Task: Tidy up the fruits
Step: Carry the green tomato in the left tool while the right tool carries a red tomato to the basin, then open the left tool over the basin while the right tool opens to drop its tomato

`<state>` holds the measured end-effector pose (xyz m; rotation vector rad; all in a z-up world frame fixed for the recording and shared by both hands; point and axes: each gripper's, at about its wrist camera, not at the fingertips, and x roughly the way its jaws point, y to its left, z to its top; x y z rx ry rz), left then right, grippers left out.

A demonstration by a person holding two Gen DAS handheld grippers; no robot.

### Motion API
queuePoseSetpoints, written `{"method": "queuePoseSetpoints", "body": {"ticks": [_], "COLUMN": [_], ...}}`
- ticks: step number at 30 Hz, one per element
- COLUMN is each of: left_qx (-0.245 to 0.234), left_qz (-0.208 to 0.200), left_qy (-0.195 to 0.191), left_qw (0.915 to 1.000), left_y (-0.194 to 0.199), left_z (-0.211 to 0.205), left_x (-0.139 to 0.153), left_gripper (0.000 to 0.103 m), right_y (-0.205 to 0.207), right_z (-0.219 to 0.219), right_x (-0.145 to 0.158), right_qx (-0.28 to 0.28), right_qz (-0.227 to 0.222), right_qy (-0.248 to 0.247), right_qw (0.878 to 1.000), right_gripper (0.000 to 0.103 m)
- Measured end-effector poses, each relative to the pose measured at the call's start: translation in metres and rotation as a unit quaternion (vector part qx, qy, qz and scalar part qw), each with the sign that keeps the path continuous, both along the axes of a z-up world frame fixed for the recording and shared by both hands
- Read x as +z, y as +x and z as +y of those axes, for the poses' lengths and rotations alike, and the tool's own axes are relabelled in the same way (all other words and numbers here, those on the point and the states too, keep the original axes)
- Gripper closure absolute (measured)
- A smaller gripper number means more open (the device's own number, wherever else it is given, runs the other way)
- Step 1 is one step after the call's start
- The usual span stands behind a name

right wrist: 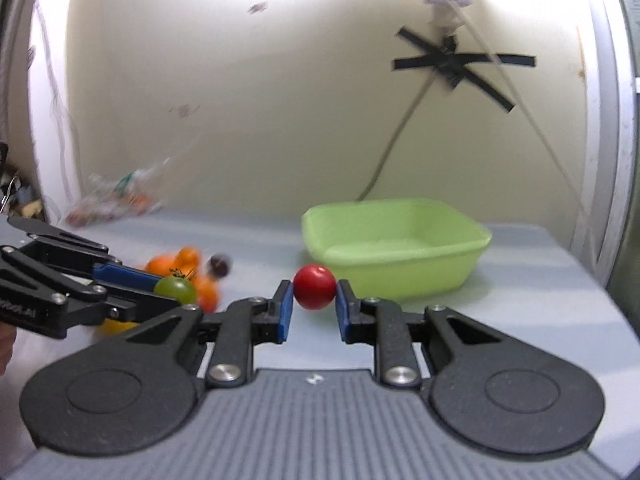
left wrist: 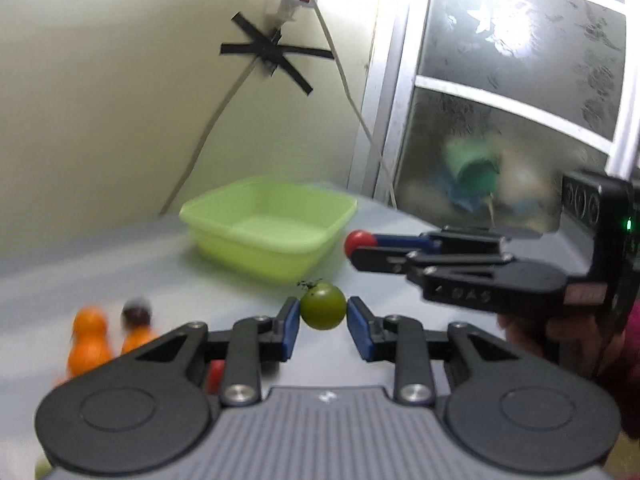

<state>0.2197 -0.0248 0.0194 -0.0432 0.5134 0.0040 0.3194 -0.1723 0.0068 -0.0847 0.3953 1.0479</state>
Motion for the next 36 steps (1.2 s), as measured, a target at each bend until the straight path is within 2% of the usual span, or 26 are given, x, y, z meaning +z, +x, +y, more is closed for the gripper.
{"method": "queuePoseSetpoints", "body": {"ticks": [3, 4, 6, 7, 9, 11, 12, 14, 16, 19, 21, 24, 27, 29, 31, 36], "left_qx": [0.009, 0.015, 0.024, 0.030, 0.041, 0.053, 0.059, 0.069, 0.073, 0.092, 0.123, 0.186, 0.199, 0.188, 0.191, 0.162], "left_qz": [0.014, 0.026, 0.036, 0.044, 0.051, 0.069, 0.074, 0.077, 0.067, 0.053, 0.047, 0.063, 0.095, 0.097, 0.100, 0.108], "left_qy": [0.009, 0.002, -0.020, -0.017, 0.012, 0.033, 0.041, 0.045, 0.045, 0.037, 0.014, -0.023, -0.061, -0.086, -0.087, -0.098], "left_qw": [0.9998, 0.9996, 0.9989, 0.9984, 0.9978, 0.9957, 0.9947, 0.9937, 0.9941, 0.9936, 0.9912, 0.9802, 0.9735, 0.9736, 0.9725, 0.9759], "left_y": [0.046, 0.067, 0.083, 0.098, 0.113, 0.123, 0.124, 0.121, 0.112, 0.097, 0.097, 0.095, 0.102, 0.101, 0.097, 0.085], "left_z": [0.006, 0.013, 0.025, 0.031, 0.031, 0.028, 0.027, 0.026, 0.024, 0.020, 0.022, 0.030, 0.037, 0.037, 0.032, 0.021], "left_x": [-0.002, -0.006, -0.016, -0.024, -0.036, -0.049, -0.054, -0.054, -0.050, -0.035, -0.022, -0.022, -0.032, -0.034, -0.030, -0.024], "left_gripper": [0.075, 0.075, 0.075, 0.075, 0.075, 0.069, 0.066, 0.052, 0.051, 0.051, 0.051, 0.051, 0.053, 0.067, 0.068, 0.070], "right_y": [0.028, 0.037, 0.051, 0.055, 0.062, 0.065, 0.063, 0.064, 0.071, 0.096, 0.121, 0.155, 0.170, 0.171, 0.166, 0.131], "right_z": [0.010, 0.014, 0.021, 0.020, 0.021, 0.020, 0.019, 0.012, 0.000, -0.010, -0.010, 0.001, 0.012, 0.016, 0.011, -0.014], "right_x": [-0.005, -0.007, -0.011, -0.012, -0.014, -0.017, -0.018, -0.017, -0.013, -0.005, -0.002, -0.008, -0.022, -0.033, -0.043, -0.038], "right_qx": [-0.029, -0.036, -0.046, -0.049, -0.050, -0.053, -0.058, -0.059, -0.076, -0.116, -0.144, -0.147, -0.125, -0.109, -0.100, -0.119], "right_qz": [0.001, 0.000, 0.000, 0.002, 0.002, 0.000, 0.001, 0.013, 0.029, 0.067, 0.097, 0.155, 0.212, 0.245, 0.283, 0.258], "right_qy": [0.000, -0.002, -0.008, -0.009, -0.006, -0.002, -0.003, 0.010, 0.038, 0.064, 0.067, 0.040, 0.009, -0.013, -0.011, -0.013], "right_qw": [1.000, 0.999, 0.999, 0.999, 0.999, 0.999, 0.998, 0.998, 0.996, 0.989, 0.983, 0.976, 0.969, 0.963, 0.954, 0.959], "right_gripper": [0.077, 0.077, 0.077, 0.077, 0.076, 0.076, 0.076, 0.075, 0.059, 0.057, 0.057, 0.057, 0.057, 0.058, 0.066, 0.065]}}
